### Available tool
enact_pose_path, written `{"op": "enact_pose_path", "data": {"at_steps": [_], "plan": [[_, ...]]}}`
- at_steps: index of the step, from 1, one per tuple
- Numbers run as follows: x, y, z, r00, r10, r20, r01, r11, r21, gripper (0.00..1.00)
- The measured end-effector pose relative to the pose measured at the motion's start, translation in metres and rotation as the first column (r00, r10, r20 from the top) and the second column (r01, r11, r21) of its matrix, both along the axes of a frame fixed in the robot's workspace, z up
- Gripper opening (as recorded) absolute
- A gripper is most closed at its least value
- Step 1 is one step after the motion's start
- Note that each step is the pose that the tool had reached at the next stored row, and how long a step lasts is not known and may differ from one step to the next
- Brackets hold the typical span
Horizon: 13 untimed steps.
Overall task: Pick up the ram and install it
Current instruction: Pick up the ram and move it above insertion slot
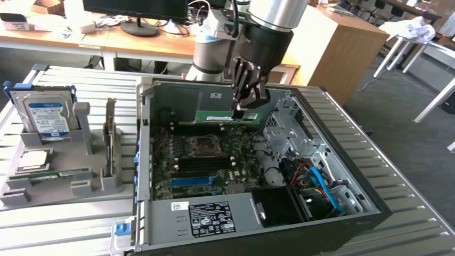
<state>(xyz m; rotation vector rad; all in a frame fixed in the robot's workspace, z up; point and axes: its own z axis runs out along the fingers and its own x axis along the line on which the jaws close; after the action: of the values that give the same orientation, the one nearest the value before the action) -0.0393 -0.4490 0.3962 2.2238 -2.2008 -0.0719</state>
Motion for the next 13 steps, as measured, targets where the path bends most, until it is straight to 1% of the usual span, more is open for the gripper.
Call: {"op": "enact_pose_path", "data": {"at_steps": [7,13], "plan": [[0.01,0.0,-0.0001,1.0,0.0,0.0,0.0,1.0,0.0001,0.13],[0.021,0.0003,-0.0001,1.0,0.0,0.0001,0.0,1.0,0.0,0.13]]}}
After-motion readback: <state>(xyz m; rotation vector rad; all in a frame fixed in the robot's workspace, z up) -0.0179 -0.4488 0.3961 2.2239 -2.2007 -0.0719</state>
